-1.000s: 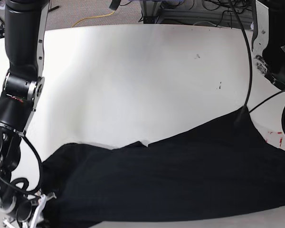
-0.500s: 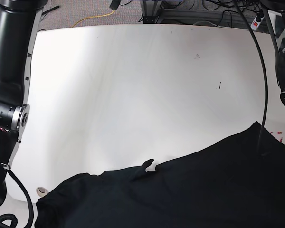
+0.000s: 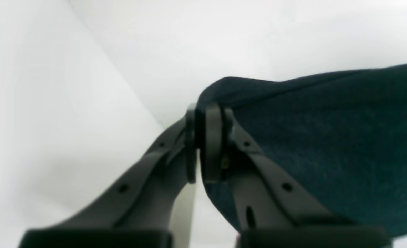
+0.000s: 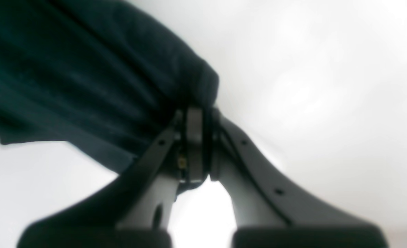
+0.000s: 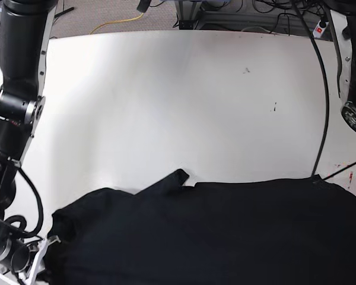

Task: Fold the T-shirt properly
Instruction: 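Lay the shirt back down, dragging both grippers back along its edge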

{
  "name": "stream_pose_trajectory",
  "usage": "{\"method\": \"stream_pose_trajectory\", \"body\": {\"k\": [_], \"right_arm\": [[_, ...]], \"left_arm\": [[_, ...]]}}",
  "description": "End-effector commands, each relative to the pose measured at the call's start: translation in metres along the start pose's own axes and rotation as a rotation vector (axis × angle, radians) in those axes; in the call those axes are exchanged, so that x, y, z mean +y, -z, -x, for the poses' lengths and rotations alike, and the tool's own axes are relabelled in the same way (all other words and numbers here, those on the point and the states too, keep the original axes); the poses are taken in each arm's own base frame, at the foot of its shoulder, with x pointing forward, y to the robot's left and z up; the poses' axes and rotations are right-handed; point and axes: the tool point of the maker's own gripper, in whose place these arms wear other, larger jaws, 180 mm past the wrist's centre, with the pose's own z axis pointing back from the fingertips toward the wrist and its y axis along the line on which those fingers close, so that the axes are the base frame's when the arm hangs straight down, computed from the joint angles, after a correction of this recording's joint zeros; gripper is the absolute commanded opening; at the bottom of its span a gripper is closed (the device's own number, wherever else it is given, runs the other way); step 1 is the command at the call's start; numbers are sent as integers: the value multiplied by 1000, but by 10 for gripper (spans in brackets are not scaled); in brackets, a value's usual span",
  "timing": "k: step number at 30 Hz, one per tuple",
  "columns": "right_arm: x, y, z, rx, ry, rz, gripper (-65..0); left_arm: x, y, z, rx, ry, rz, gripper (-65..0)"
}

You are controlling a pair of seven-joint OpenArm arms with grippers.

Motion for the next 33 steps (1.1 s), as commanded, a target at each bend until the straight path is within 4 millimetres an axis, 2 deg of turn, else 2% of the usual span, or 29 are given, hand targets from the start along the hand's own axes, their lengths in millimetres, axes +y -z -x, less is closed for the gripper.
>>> {"method": "stream_pose_trajectory", "body": {"k": [1, 4, 6, 7, 15, 20, 25, 33], "right_arm": [[-12, -16, -4, -36, -7, 56, -650], [3, -14, 28, -1, 19, 44, -650], [12, -14, 38, 7, 27, 35, -650], [17, -14, 49, 19, 35, 33, -650], [57, -27, 113, 88, 97, -32, -650], [81, -41, 146, 137, 112, -61, -650], [115, -58, 179, 171, 150, -136, -650], [166, -80, 234, 267, 249, -276, -650]], "left_arm": [[9, -11, -9, -46, 6, -32, -650], [-15, -12, 16, -18, 13, 34, -650], [-24, -15, 24, -7, 25, 56, -650], [-31, -18, 35, 25, 37, 69, -650], [-59, -68, 108, 211, 25, 57, -650], [-72, -95, 160, 353, 45, 70, -650], [-80, -131, 218, 484, -11, 107, -650], [-84, -179, 271, 653, -17, 144, -650]]}}
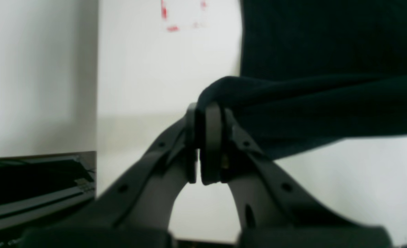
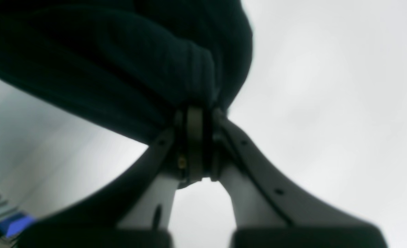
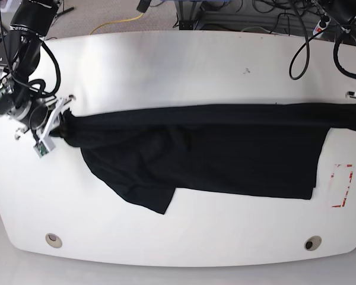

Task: Fold the T-shirt properly
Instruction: 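Lay the shirt back down, dragging both grippers back along its edge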

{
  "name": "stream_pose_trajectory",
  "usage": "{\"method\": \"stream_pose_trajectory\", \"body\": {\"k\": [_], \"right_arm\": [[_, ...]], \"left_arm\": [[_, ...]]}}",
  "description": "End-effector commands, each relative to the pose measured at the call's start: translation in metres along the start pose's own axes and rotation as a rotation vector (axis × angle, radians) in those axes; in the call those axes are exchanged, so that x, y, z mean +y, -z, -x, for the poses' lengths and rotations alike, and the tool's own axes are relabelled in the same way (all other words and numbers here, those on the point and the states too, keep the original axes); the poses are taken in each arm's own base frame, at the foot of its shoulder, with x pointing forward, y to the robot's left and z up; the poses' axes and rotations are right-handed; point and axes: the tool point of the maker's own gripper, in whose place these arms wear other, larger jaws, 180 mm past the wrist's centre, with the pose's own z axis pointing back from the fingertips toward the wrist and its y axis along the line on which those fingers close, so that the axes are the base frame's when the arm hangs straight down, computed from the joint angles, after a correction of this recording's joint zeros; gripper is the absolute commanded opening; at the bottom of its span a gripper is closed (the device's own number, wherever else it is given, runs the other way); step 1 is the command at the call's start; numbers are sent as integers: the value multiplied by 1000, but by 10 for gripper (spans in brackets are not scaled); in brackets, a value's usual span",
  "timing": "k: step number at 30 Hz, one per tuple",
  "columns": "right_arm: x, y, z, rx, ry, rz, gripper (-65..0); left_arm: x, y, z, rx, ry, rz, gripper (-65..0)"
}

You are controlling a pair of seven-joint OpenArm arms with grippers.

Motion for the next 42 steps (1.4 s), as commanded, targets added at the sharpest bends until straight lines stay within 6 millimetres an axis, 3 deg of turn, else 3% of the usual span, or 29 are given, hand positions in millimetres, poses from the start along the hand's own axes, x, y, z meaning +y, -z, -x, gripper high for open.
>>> {"method": "stream_pose_trajectory", "body": {"k": [1, 9, 15, 19, 23, 26, 30, 34, 42], "right_arm": [[3, -7, 0, -18, -7, -13, -650], [50, -9, 75, 135, 78, -161, -650], [67, -18, 116, 246, 107, -195, -650], [70, -20, 124, 265, 114, -203, -650], [70, -20, 125, 270, 115, -203, -650], [70, -20, 125, 268, 116, -203, -650], [70, -19, 123, 263, 116, -202, -650], [70, -18, 123, 261, 118, -203, -650], [66, -13, 133, 277, 166, -206, -650]], "left_arm": [[12, -9, 4, 5, 24, -40, -650], [10, -15, 46, 83, 87, -59, -650], [19, -20, 72, 172, 137, -121, -650], [18, -15, 87, 209, 104, -125, -650], [20, 2, 66, 160, 86, -128, -650], [19, 16, 62, 172, 85, -125, -650], [13, 43, 43, 153, 71, -92, -650], [3, 68, 44, 194, 65, -48, -650], [-19, 95, 35, 175, 102, 40, -650]]}}
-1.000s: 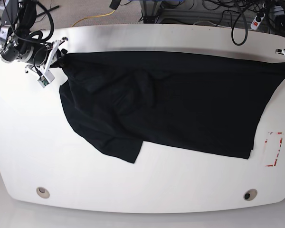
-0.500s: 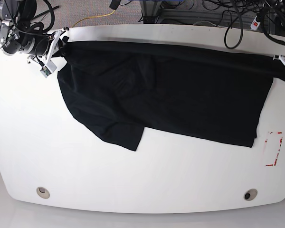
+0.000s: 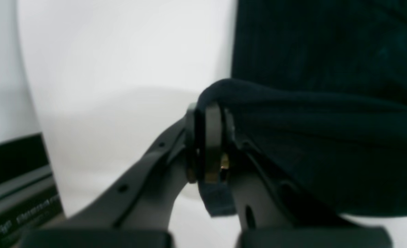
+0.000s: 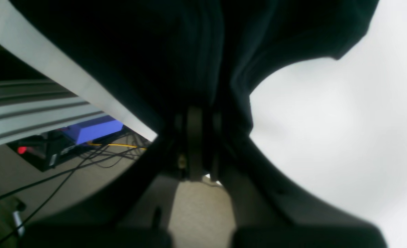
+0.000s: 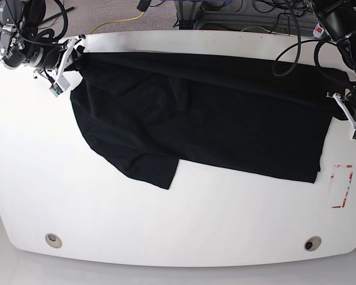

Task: Fold the T-shirt properly
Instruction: 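Lay the shirt back down, dragging both grippers back along its edge, then adjust grip on the shirt's edge corners with both grippers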

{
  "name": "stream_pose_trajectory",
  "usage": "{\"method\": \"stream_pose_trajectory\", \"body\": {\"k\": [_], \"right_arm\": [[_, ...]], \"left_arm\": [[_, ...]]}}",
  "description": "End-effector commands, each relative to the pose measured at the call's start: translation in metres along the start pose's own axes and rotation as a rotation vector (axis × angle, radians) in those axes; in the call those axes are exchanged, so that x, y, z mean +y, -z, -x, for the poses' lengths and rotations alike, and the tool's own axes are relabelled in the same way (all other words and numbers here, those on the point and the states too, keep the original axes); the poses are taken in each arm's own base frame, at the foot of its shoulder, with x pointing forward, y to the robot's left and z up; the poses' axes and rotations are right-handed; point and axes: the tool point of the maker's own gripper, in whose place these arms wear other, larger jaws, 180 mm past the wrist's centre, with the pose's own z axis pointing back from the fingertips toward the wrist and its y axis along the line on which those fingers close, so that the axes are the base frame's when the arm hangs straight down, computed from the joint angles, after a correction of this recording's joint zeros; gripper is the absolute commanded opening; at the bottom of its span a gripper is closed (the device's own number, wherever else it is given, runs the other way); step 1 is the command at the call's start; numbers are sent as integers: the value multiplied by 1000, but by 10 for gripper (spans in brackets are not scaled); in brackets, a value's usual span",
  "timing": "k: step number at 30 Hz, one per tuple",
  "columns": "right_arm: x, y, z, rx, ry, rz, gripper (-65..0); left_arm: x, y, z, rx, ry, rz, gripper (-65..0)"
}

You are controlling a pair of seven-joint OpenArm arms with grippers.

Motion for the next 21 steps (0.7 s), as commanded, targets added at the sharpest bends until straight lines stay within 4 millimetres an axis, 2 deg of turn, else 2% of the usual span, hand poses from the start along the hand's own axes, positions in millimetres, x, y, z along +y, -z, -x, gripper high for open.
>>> {"method": "stream_pose_trajectory", "body": {"k": [1, 4, 6, 9, 16, 19, 21], "right_arm": [[-10, -3, -1, -5, 10, 16, -650], [-12, -1, 2, -1, 25, 13, -650], [-12, -1, 0, -13, 27, 12, -650], [-12, -1, -1, -18, 28, 13, -650], [-16, -2, -9, -39, 23, 22, -639], [-18, -3, -12, -47, 21, 27, -503], [-20, -4, -18, -61, 15, 33, -379]], "left_arm": [[4, 2, -18, -68, 18, 1, -650], [-3, 13, -16, -67, 29, 36, -650], [-7, 19, -11, -49, 24, 57, -617], [-2, 21, -11, -43, 20, 55, -564], [6, 21, -5, -23, 24, 47, -556], [5, 23, -2, -15, 22, 51, -525], [4, 27, 5, 6, 10, 62, -456]]}}
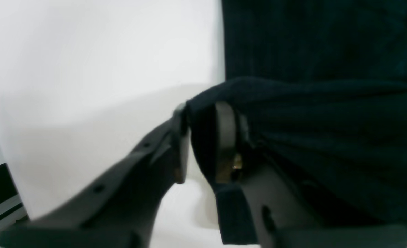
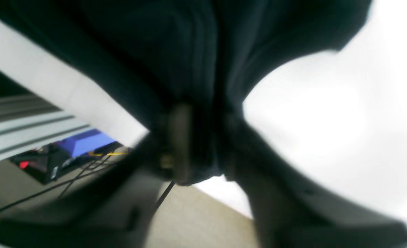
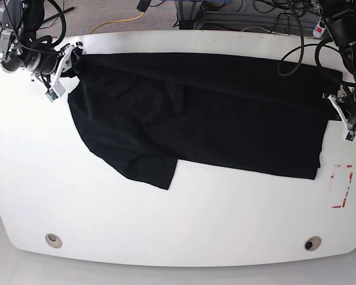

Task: Fold the T-shirt properly
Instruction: 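Adjust grip on the shirt's edge corners with both grippers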

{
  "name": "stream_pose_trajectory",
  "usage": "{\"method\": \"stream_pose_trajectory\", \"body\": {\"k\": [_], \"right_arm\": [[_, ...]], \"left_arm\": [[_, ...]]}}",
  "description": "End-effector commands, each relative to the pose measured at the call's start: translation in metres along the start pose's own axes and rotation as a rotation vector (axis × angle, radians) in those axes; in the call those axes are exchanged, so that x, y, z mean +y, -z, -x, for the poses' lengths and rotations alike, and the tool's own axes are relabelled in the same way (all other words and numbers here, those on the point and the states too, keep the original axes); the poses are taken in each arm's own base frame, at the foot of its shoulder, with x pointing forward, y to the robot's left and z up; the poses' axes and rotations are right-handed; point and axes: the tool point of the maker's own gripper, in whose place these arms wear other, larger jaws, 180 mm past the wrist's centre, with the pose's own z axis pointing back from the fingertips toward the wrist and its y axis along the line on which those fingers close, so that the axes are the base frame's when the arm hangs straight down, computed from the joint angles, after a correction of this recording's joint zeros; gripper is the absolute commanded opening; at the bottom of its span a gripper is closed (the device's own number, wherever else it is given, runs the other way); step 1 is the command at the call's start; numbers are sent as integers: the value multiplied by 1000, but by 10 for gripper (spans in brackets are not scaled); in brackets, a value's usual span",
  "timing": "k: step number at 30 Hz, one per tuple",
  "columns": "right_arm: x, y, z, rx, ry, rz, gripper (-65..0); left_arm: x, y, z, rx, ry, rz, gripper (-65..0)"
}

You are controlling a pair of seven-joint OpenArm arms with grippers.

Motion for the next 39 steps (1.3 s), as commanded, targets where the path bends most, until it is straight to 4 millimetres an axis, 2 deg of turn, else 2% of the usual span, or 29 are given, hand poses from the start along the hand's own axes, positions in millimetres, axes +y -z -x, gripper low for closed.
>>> {"method": "stream_pose_trajectory", "body": {"k": [1, 3, 5, 11, 14, 16, 21, 25, 27, 33, 39], "right_arm": [[-6, -8, -12, -33, -19, 18, -335], [-11, -12, -13, -39, -14, 35, -252], [-22, -21, -13, -61, 8, 70, -214], [-41, -43, -18, -96, 37, 143, -212], [-36, -48, -27, -148, 51, 105, -212], [-30, -46, -32, -175, 57, 72, -212], [-7, -17, -37, -157, 42, 13, -212], [14, 4, -42, -154, 39, -33, -212], [21, 8, -43, -158, 41, -52, -212], [19, 20, -45, -122, 21, -10, -212], [9, 27, -46, -75, 0, 64, -212]], "left_arm": [[13, -3, -4, -10, -7, -21, -425], [13, -1, -3, -6, -13, -17, -368], [14, -2, -4, -11, -13, -19, -336], [30, -21, -37, -97, 2, -75, -338], [36, -41, -57, -194, -12, -103, -335], [34, -48, -60, -209, -19, -91, -336], [18, -45, -44, -166, -18, -44, -338], [-14, -27, -19, -91, 6, 21, -339], [-26, -21, -8, -65, 5, 38, -339], [-42, -7, 15, -10, -12, 49, -339], [-47, 5, 37, 18, -26, 68, -339]]}}
